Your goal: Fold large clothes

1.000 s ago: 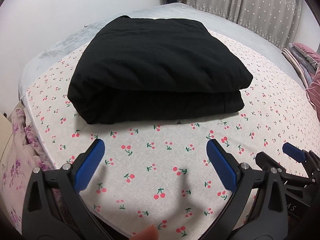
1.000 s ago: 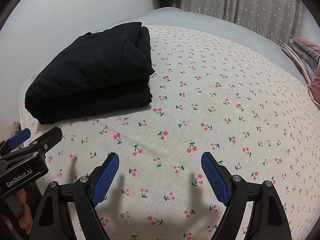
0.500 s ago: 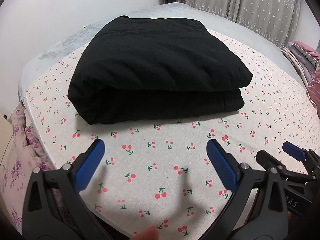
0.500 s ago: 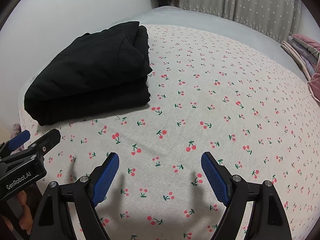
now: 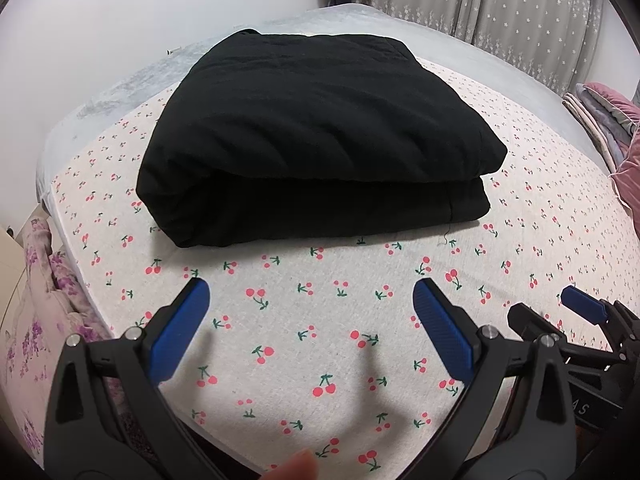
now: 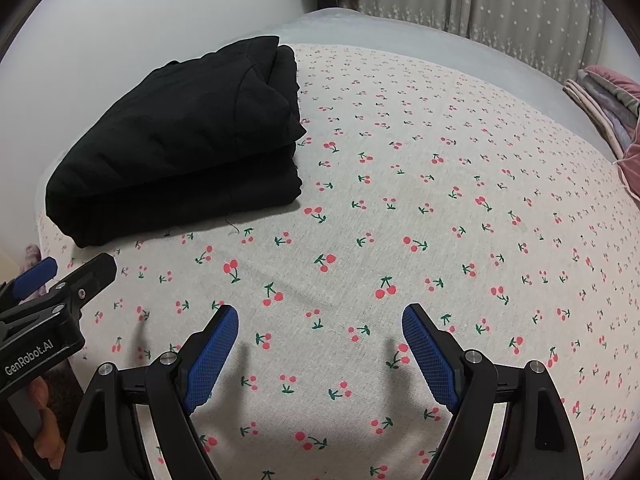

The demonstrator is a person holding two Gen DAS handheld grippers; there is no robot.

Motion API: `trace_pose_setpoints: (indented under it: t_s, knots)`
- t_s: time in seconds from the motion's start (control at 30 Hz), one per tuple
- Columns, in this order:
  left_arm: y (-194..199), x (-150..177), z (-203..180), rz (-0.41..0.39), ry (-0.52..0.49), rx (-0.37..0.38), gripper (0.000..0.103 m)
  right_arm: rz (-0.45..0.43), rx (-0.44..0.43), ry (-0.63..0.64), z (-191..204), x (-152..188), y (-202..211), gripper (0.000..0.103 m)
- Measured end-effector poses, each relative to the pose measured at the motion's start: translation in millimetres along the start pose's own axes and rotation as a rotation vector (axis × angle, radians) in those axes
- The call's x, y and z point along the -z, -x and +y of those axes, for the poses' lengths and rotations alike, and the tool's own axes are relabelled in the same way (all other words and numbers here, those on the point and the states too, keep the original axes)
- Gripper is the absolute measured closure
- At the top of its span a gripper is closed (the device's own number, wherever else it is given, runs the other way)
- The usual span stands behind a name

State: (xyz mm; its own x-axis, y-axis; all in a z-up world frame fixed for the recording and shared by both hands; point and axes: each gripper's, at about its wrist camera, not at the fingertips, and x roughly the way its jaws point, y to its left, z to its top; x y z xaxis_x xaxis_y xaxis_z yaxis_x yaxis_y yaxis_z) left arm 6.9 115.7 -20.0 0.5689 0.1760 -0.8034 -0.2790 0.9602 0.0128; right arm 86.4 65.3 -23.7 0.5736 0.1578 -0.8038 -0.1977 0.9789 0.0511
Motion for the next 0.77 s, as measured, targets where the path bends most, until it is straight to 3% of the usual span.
trace_pose_setpoints:
  t_s: [0.57, 0.77]
  knots:
    - [-4.0, -0.5, -0.7, 0.011, 0.001, -0.006, 0.002, -0.002, 0.000, -0.003, 0.8, -0.4, 0.0, 0.018]
    - [-8.7, -0.4, -13.5, 0.044, -0.018, 0.030, 0.002, -0.015, -0.007, -0.016, -3.5, 2.3, 2.8, 0.018]
